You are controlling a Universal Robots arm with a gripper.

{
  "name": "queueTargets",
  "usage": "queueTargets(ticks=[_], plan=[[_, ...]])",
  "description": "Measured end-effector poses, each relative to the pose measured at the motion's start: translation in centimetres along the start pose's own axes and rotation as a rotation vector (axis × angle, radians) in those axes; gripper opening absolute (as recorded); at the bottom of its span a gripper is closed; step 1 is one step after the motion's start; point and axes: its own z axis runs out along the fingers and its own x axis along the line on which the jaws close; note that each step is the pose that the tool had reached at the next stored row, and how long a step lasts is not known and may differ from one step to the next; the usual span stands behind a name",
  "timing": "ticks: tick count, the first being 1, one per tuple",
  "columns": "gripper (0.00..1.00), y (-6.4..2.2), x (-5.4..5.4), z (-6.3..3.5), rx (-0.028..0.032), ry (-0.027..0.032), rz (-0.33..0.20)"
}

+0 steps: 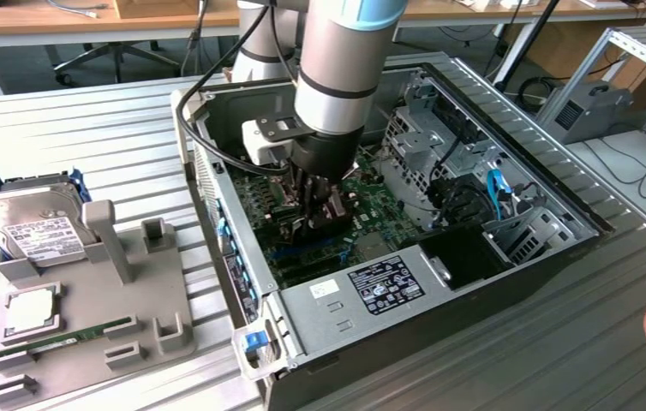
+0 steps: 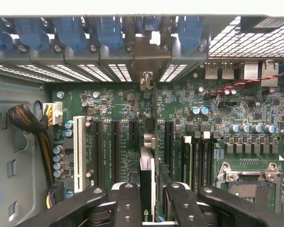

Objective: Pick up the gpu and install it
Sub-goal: 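Insert the gpu into the slot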

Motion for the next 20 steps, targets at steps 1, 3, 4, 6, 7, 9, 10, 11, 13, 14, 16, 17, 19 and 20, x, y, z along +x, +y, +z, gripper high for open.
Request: queueTargets(ticks=[1,3,4,6,7,9,10,11,13,14,16,17,19,20], plan=[[0.26,0.0,0.0,0.02,0.0,-0.0001,0.0],[0.26,0.0,-0.01,0.05,0.0001,-0.0003,0.0],[0.26,0.0,0.0,0.06,0.0,-0.0002,0.0],[0.26,-0.01,0.0,0.12,0.0,-0.0001,0.0],[0.26,-0.01,-0.01,0.16,0.0001,-0.0001,0.0],[0.26,-0.01,0.0,0.18,0.0,0.0,0.0],[0.26,-0.01,-0.01,0.18,0.0,-0.0001,0.0],[0.26,-0.01,-0.01,0.19,0.0001,-0.0004,0.0],[0.26,-0.01,-0.01,0.19,0.0001,-0.0004,0.0],[0.26,-0.01,-0.01,0.19,0.0001,-0.0003,0.0],[0.26,-0.01,-0.01,0.19,0.0001,-0.0003,0.0],[0.26,-0.01,-0.01,0.19,0.0001,-0.0003,0.0],[0.26,-0.01,-0.01,0.19,0.0001,-0.0003,0.0],[0.26,-0.01,-0.03,0.23,0.0004,-0.0017,0.0]])
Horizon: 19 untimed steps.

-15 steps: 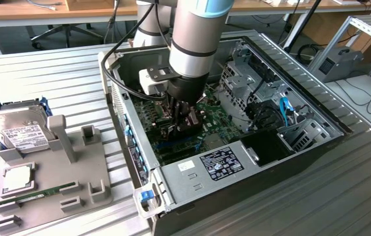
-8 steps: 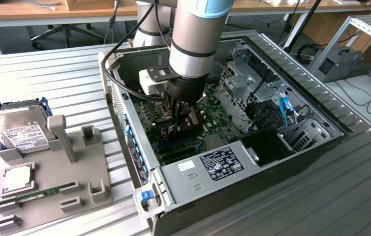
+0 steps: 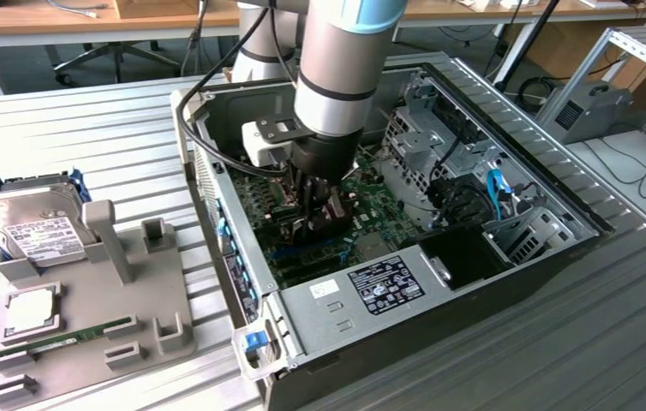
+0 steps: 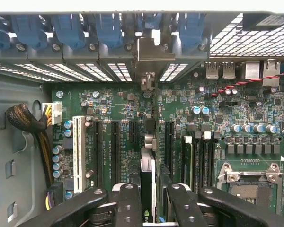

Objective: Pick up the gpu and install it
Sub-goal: 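Insert the gpu into the slot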

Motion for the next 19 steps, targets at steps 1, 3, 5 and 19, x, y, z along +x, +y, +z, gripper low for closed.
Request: queueTargets(ticks=[1,3,5,19], plan=[[0.33,0.0,0.0,0.0,0.0001,0.0004,0.0],[0.4,0.0,0.0,-0.04,-0.0004,0.0013,0.0],[0.4,0.0,0.0,-0.04,-0.0003,0.0013,0.0],[0.4,0.12,0.0,-3.64,-0.0003,0.0015,0.0]])
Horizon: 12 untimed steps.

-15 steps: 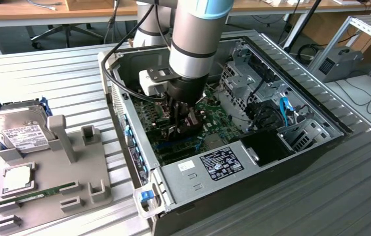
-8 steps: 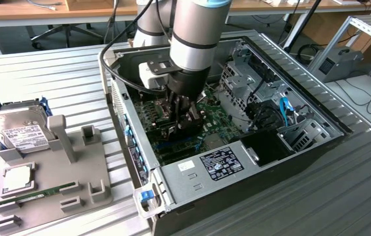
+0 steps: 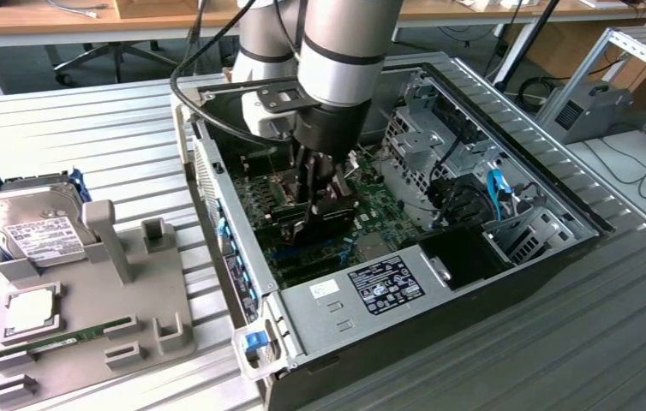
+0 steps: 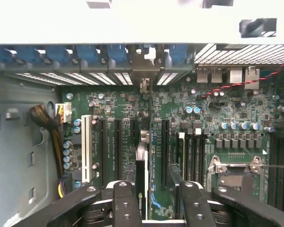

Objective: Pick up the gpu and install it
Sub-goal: 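Insert the gpu into the slot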

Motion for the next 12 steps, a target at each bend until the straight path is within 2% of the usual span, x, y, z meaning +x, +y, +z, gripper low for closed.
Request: queueTargets(ticks=[6,12], plan=[[0.4,0.03,0.02,-0.94,0.0,0.0001,0.0],[0.4,0.03,0.02,-1.01,0.0,0.0,0.0]])
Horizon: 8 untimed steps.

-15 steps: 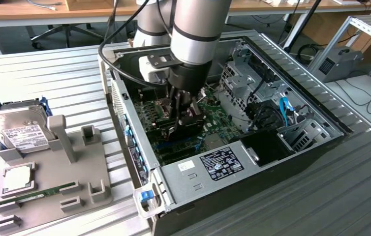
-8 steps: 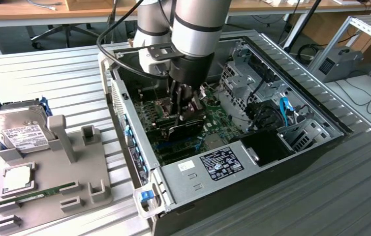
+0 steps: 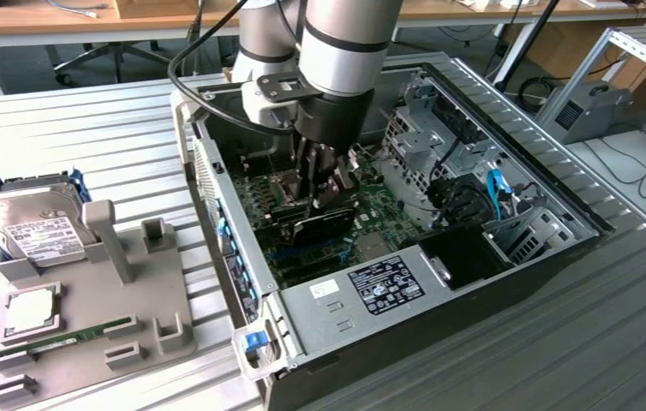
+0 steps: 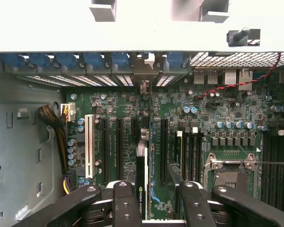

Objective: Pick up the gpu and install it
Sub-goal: 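Insert the gpu into the slot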

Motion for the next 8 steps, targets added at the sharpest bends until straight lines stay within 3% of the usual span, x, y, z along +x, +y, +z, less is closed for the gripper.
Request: queueTargets(ticks=[4,8], plan=[[0.4,-0.07,0.0,-0.01,-0.0001,0.0001,0.0],[0.4,-0.88,-0.06,-0.03,-0.0019,0.0,0.0]])
